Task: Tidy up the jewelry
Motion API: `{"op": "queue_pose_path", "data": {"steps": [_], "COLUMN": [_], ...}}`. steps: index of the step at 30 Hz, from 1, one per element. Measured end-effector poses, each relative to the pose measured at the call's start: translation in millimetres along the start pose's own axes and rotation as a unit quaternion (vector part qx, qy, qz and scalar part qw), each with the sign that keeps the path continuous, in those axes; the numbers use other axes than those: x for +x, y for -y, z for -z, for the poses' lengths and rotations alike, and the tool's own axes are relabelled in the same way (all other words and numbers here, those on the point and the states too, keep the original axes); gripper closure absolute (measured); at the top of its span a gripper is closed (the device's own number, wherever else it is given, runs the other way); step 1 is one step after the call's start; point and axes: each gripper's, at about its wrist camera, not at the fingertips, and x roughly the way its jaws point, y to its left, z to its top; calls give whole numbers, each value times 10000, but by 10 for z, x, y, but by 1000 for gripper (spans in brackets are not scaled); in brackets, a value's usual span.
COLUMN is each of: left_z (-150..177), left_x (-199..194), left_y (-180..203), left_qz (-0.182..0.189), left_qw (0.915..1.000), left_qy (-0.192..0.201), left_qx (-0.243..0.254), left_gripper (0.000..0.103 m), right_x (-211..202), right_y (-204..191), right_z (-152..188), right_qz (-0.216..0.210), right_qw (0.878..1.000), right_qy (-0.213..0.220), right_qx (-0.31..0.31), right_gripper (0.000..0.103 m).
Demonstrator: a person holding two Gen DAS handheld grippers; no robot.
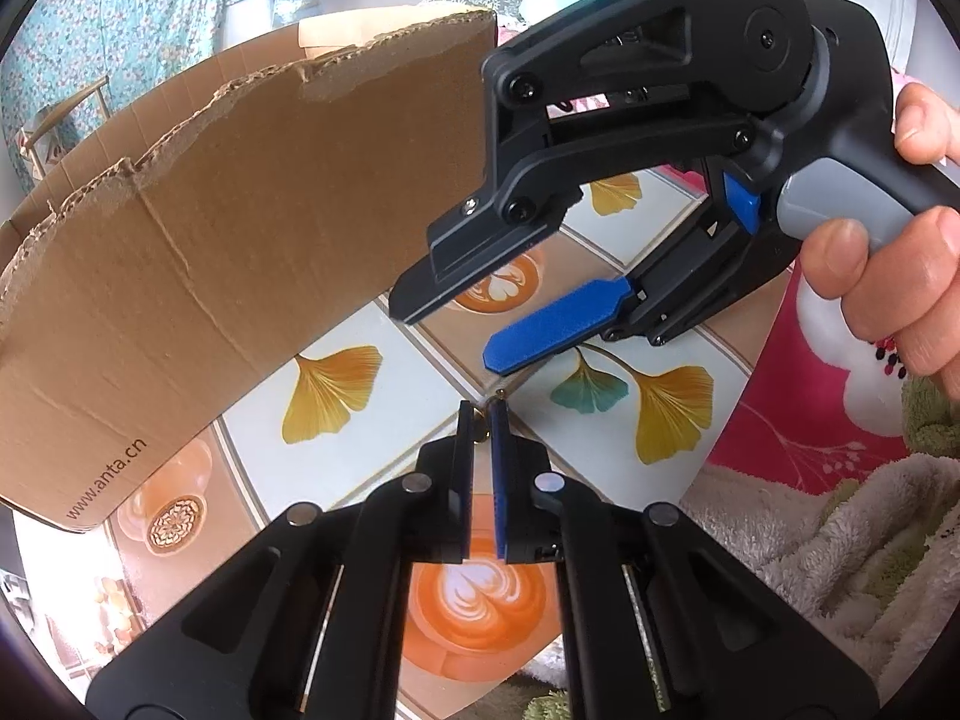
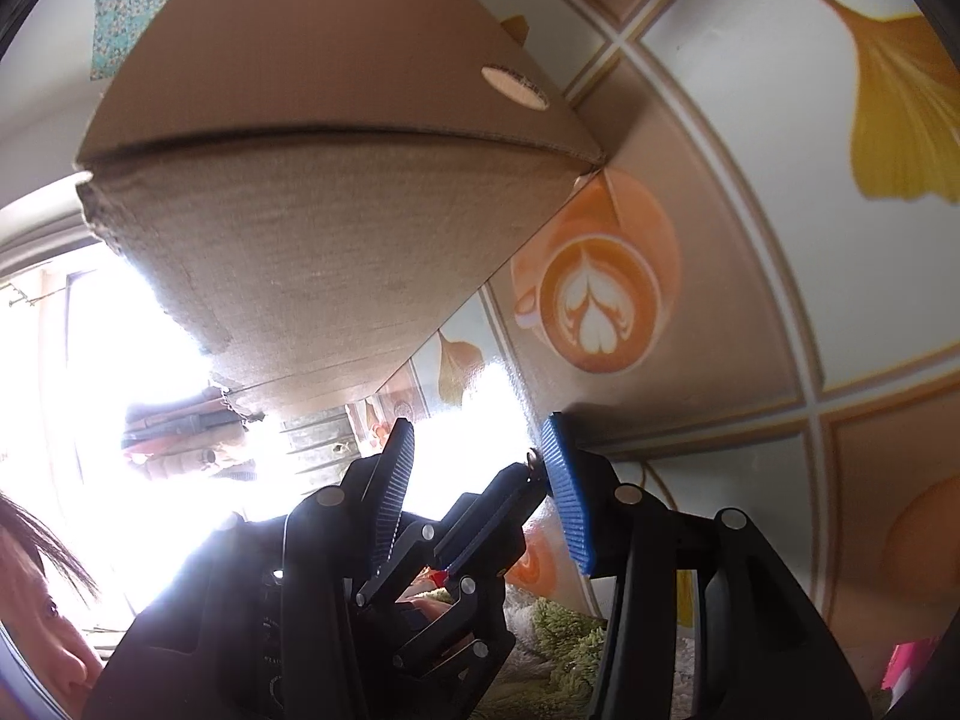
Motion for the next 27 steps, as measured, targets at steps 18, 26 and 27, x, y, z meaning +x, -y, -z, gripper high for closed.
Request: {"op": "queue_pose_path", "data": {"steps": [18, 26, 27], "left_z": [-62, -132, -149], "left_x": [-38, 19, 30], "left_y": [-15, -67, -59], "left_qz": [60, -13, -95], "left_qw": [9998, 9996, 9996], "left_qy": [-135, -217, -245], "left_qx": [-120, -159, -123], "left_gripper": [81, 82, 86], "right_x": [-154, -199, -223], "right_y": [47, -42, -60], "right_z": [-9, 10, 8], "right_qz": [-4, 158, 215], "right_qw": [9999, 9989, 9983], "right_qy": [118, 247, 294], "right_qx": [-36, -369, -457], "right_gripper": [59, 59, 59]}}
